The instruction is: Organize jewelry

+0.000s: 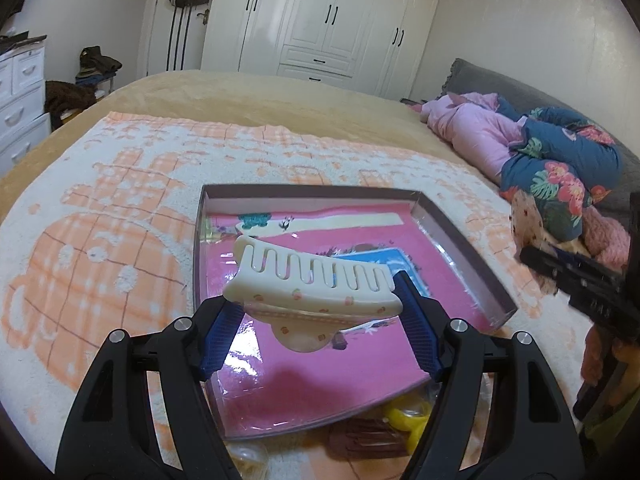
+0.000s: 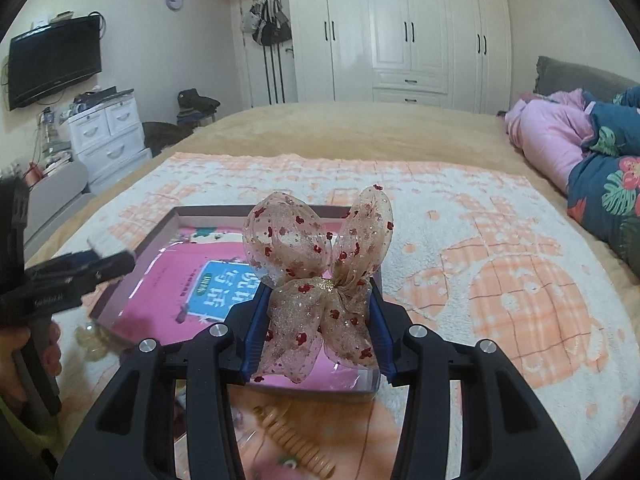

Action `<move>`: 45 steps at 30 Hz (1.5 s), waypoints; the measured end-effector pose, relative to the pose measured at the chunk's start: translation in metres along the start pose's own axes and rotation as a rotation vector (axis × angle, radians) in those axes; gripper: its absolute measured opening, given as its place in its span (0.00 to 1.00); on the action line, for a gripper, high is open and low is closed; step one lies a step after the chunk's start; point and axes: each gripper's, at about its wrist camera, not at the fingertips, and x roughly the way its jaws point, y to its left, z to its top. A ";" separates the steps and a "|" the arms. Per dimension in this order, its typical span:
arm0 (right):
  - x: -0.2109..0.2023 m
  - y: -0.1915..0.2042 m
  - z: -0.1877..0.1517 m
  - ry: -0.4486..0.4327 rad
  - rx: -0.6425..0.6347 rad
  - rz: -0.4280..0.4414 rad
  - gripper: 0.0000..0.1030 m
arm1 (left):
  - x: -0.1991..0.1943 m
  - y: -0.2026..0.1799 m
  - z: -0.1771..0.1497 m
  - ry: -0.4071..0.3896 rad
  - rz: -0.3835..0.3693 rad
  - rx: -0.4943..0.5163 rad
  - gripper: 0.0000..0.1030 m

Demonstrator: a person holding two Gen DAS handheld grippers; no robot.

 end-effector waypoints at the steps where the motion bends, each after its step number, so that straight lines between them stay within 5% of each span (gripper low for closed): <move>1: 0.005 -0.001 0.000 0.008 0.005 -0.001 0.42 | 0.003 0.001 -0.002 0.009 0.003 0.002 0.62; 18: 0.062 0.011 -0.019 0.129 0.006 0.005 0.45 | 0.021 0.007 -0.016 0.055 0.006 -0.008 0.68; 22: 0.063 0.009 -0.023 0.131 0.034 0.005 0.58 | 0.020 0.007 -0.015 0.053 0.005 -0.010 0.68; 29: 0.033 0.005 -0.022 0.039 0.069 0.003 0.77 | 0.006 0.006 -0.010 0.010 0.006 -0.014 0.76; 36: -0.013 0.011 -0.025 -0.101 0.067 -0.033 0.86 | -0.022 0.002 -0.003 -0.068 0.017 -0.019 0.88; 45: -0.064 0.013 -0.026 -0.226 0.058 -0.058 0.92 | -0.061 -0.006 0.001 -0.147 0.010 -0.017 0.89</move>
